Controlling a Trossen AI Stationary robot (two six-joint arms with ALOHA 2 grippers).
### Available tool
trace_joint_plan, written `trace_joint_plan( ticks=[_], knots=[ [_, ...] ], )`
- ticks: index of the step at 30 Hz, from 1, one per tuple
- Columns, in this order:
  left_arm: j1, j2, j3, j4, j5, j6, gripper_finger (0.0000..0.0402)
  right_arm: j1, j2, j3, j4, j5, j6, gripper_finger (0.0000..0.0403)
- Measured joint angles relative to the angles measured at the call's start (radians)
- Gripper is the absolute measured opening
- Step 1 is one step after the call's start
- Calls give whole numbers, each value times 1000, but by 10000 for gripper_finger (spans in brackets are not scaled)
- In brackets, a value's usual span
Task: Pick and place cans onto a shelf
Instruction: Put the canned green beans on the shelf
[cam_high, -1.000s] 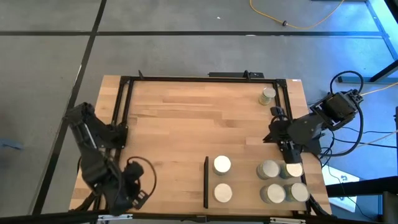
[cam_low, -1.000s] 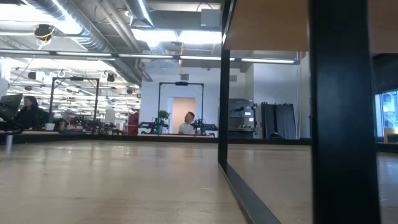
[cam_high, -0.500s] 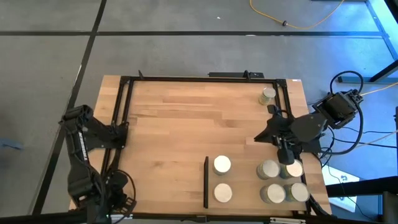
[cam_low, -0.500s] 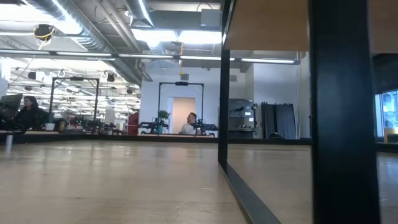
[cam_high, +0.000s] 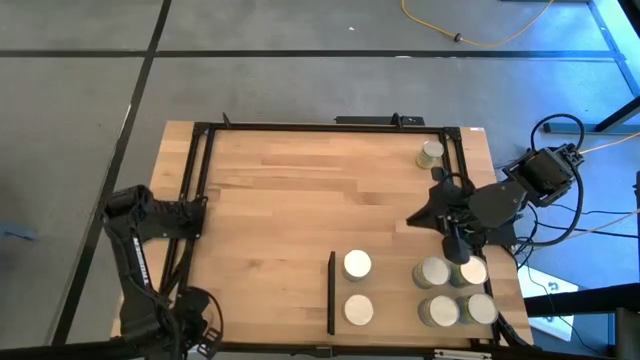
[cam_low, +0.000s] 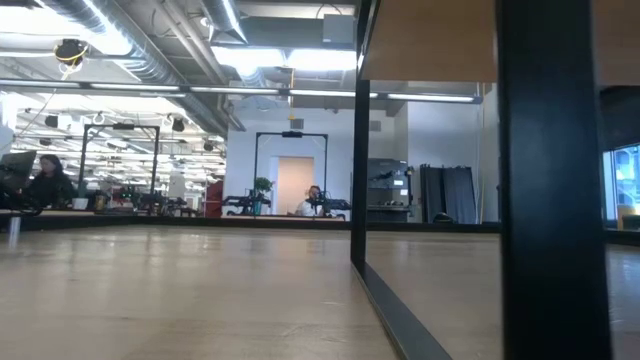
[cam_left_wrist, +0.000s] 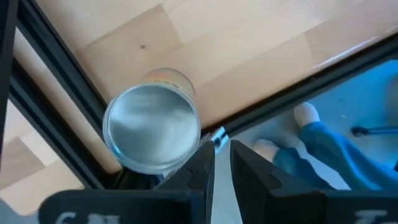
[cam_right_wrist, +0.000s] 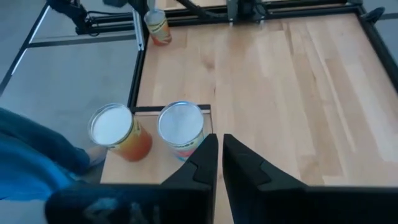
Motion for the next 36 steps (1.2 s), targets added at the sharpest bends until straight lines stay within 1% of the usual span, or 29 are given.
trace_joint_plan(
  ticks=[2,6,10,13,21,29,36],
  knots=[
    [0,19,0,-1,0,5,44,0,0,0,6,21,1,27],
    [0,52,0,-1,2,6,44,0,0,0,21,24,0,27],
    [0,71,0,-5,53,15,44,0,0,0,36,24,-1,27],
    [0,78,0,-5,69,40,44,0,0,0,42,24,-1,27],
    [0,83,0,-6,57,59,44,0,0,0,42,24,1,27],
    [5,79,-64,44,52,58,44,0,0,0,42,24,2,27],
    [8,78,-71,44,53,77,44,0,0,0,42,24,1,27]
  ],
)
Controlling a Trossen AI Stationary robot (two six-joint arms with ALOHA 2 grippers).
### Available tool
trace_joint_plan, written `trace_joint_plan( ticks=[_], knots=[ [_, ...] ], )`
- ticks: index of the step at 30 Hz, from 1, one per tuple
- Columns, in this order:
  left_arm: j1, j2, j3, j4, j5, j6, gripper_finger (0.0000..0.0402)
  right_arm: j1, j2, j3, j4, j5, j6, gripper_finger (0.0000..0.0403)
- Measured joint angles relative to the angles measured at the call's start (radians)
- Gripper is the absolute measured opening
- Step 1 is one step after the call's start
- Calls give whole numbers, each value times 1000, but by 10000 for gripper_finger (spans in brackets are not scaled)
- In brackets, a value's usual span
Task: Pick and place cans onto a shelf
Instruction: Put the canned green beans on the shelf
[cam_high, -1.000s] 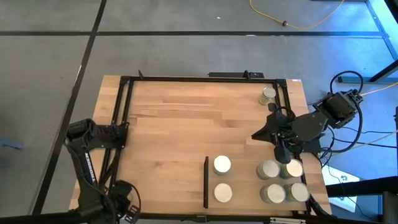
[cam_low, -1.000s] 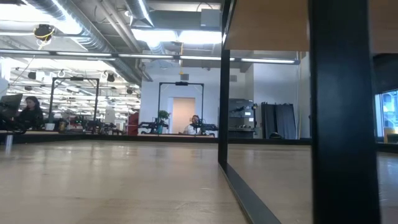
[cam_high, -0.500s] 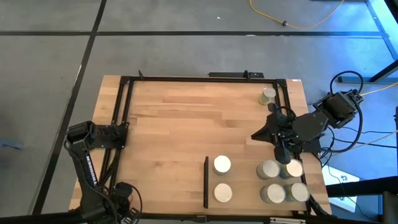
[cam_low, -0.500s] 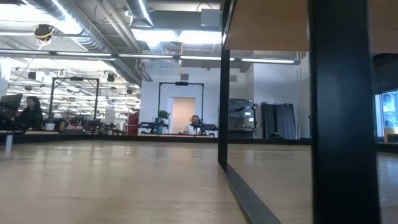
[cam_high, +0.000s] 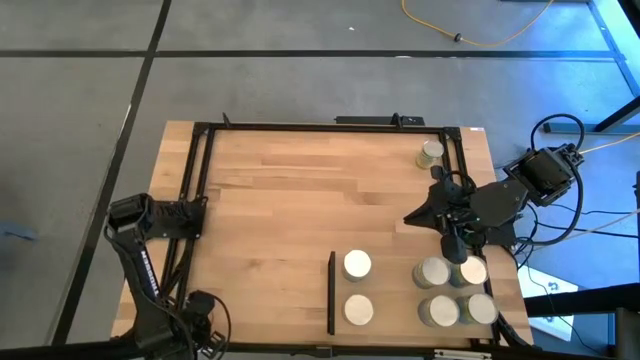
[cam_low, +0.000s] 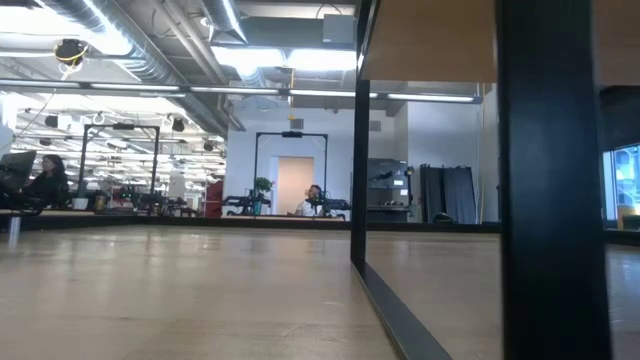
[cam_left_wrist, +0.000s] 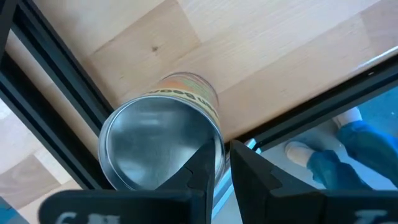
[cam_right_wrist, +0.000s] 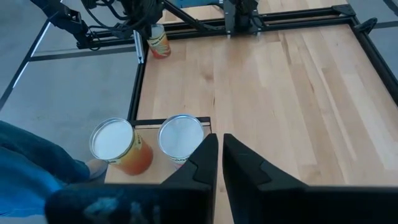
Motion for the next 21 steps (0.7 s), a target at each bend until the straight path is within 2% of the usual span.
trace_joint_plan(
  ticks=[8,13,21],
  knots=[
    [2,2,-1,-68,98,-13,5,0,0,0,0,0,-2,27],
    [6,-1,6,-73,93,-15,2,0,0,0,0,0,-2,27],
    [65,-2,104,-169,52,130,1,0,0,0,0,0,-2,27]
  ],
)
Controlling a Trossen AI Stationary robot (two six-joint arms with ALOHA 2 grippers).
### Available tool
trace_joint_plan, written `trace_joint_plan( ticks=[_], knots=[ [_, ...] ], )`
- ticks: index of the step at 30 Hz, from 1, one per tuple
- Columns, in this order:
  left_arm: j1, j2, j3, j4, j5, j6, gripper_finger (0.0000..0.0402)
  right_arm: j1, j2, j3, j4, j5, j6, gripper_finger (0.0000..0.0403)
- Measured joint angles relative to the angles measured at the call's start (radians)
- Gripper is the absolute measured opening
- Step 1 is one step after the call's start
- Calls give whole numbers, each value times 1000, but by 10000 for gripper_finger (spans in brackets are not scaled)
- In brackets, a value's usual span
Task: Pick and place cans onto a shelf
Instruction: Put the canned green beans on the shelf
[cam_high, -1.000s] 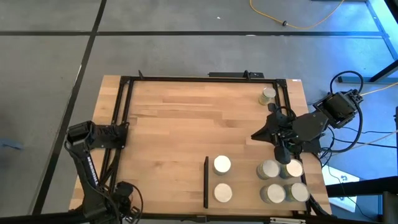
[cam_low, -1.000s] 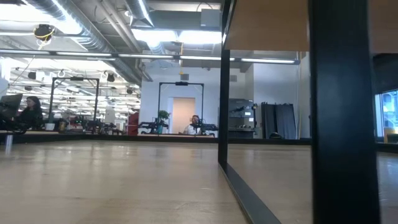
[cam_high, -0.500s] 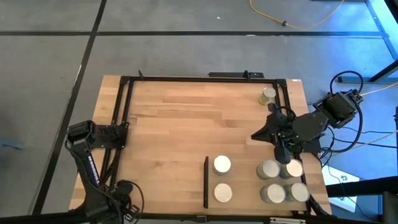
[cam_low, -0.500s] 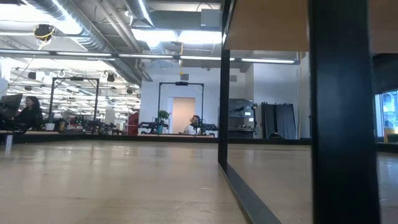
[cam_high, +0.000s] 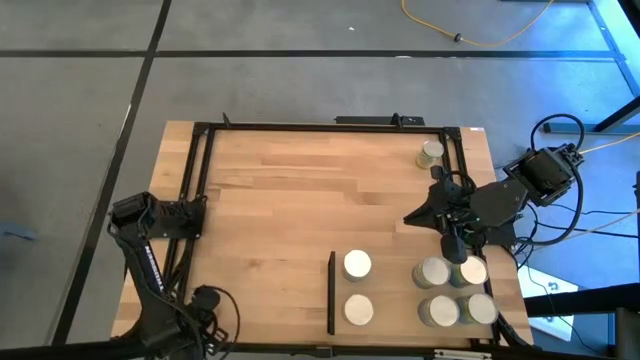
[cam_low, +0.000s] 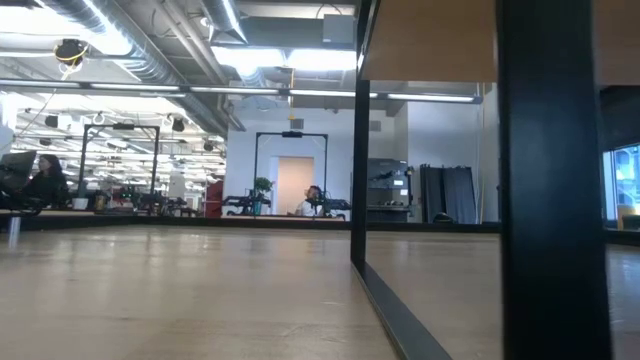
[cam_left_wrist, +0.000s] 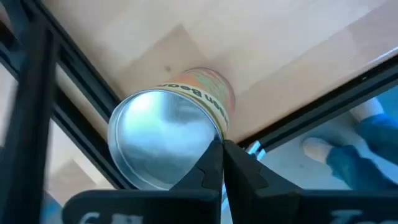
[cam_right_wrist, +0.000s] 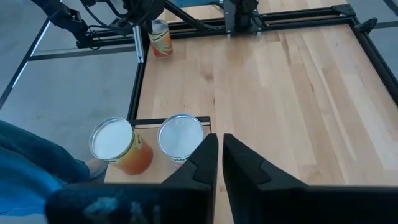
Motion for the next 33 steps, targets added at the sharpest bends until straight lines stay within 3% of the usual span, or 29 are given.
trace_joint_plan(
  ticks=[7,15,23,33],
  knots=[
    [86,0,169,-204,-53,221,0,0,0,0,-1,0,-6,27],
    [264,-52,310,-203,-187,612,0,0,0,0,-4,-2,-56,27],
    [512,-57,399,-201,-217,1090,0,0,0,0,-40,-30,-60,27],
    [904,-56,414,-184,-221,1609,0,0,0,0,-49,-54,-140,27]
  ],
)
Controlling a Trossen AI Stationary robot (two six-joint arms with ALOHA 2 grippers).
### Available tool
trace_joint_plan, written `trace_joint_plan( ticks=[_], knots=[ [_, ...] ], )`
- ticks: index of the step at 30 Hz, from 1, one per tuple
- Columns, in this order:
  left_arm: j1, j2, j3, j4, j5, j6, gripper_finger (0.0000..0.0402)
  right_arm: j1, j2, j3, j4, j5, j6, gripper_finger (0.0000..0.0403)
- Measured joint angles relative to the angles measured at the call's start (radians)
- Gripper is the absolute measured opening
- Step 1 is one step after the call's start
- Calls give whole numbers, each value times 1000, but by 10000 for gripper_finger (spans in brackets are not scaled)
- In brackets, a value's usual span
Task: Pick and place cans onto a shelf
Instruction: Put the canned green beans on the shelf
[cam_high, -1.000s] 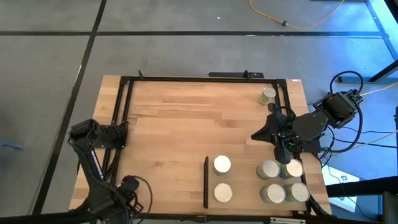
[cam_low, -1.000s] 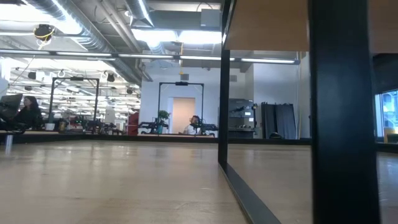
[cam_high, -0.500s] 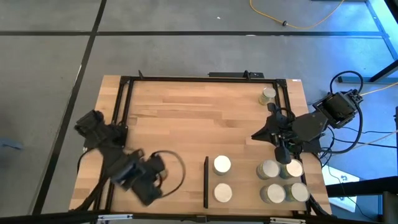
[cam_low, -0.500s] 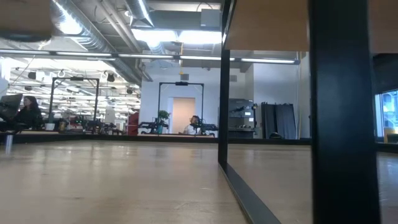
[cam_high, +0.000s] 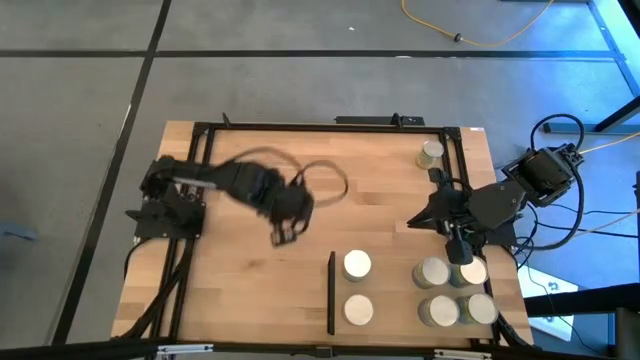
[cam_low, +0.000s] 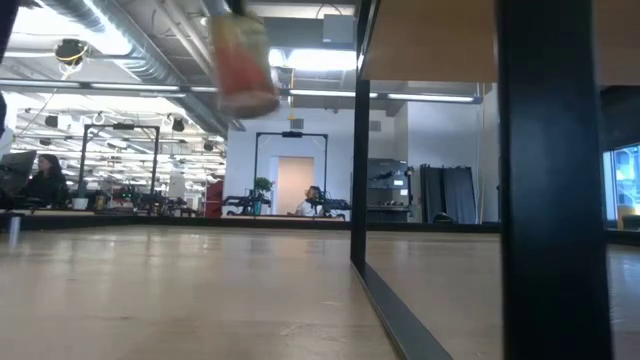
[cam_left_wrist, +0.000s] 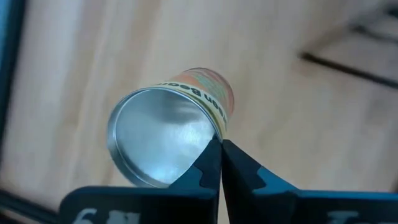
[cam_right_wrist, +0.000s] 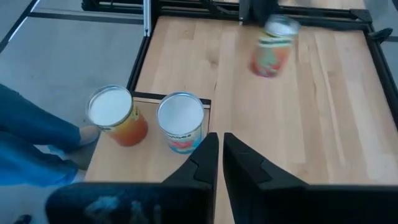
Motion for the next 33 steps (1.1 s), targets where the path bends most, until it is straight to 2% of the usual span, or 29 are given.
trace_joint_plan(
  ticks=[6,13,17,23,33],
  knots=[
    [186,31,3,192,10,282,0,0,0,0,-7,9,-71,27],
    [315,100,1,353,73,590,0,0,0,0,-9,157,-91,27],
    [348,172,0,378,98,711,0,-3,0,0,-10,231,-64,27],
    [360,266,0,393,118,889,0,-32,-1,0,-13,276,-1,27],
    [352,376,0,400,146,992,0,-82,-1,0,-15,273,9,27]
  ],
)
